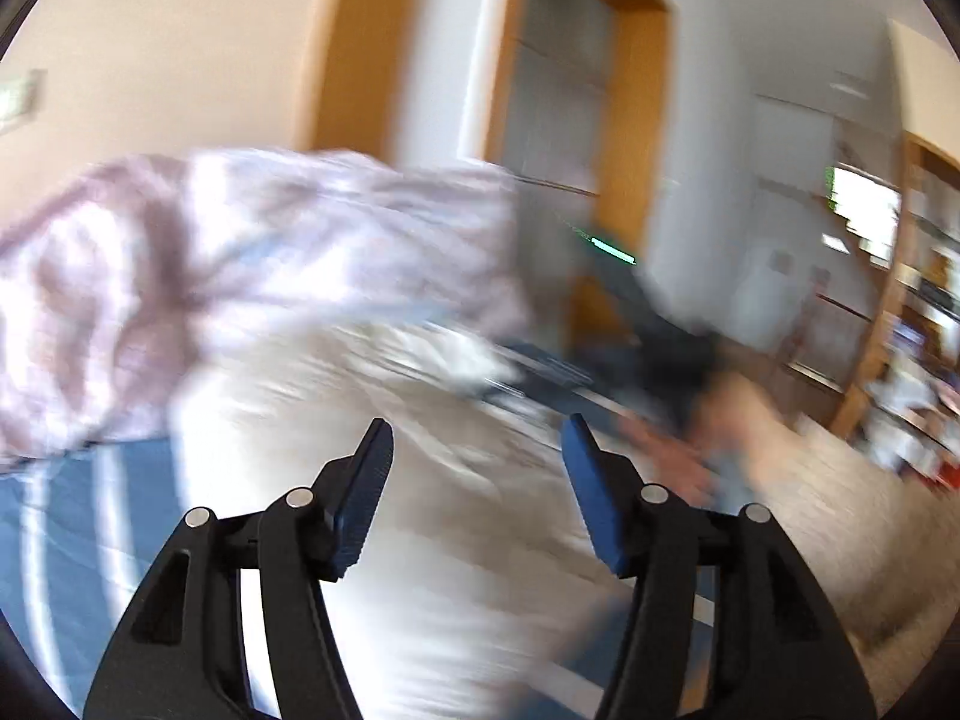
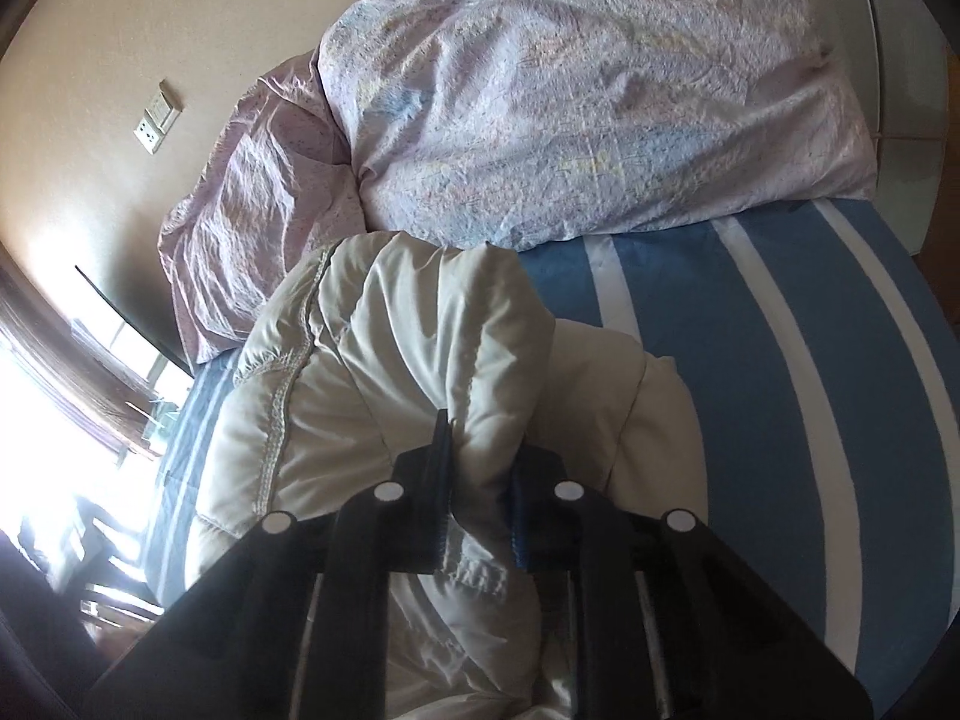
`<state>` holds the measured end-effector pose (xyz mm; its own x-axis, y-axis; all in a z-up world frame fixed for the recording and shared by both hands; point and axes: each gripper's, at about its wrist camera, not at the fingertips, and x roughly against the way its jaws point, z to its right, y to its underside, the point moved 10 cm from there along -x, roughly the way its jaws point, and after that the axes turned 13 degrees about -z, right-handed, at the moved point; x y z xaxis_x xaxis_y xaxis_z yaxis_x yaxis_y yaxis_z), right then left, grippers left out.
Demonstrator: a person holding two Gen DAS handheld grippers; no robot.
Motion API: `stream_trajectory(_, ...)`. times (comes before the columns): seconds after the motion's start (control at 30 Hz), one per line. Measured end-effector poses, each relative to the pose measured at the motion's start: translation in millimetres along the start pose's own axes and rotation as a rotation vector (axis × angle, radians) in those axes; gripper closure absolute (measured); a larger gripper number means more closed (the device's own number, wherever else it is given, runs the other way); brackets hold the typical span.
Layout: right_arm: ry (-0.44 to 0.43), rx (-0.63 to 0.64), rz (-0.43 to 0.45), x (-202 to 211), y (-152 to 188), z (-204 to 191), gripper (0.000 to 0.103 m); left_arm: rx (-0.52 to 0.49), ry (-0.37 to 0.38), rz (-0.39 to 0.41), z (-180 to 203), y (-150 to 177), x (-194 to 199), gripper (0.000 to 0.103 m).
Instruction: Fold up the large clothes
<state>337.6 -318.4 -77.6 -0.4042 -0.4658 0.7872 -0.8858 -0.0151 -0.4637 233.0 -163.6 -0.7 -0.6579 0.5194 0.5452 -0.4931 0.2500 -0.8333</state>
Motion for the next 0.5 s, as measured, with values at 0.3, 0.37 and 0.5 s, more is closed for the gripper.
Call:
stream_trajectory(0.3,0.105,0.017,0.013,-10.7,5.1,8.5,0.086,0.133,-0.204,-0.134,-98.0,-20.4,-61.5,0.044)
stream_trajectory(0.37,0.115,0.012,0.013,-12.9,6.4,11.5,0.086,0.132,-0.222,-0.152,-97.9,-14.5,-69.6,0.044)
stream_trajectory(0.5,0.127,0.005,0.01,-15.8,9.2,16.7,0.085,0.119,-0.257,-0.175,-94.2,-9.0,-79.2,0.044)
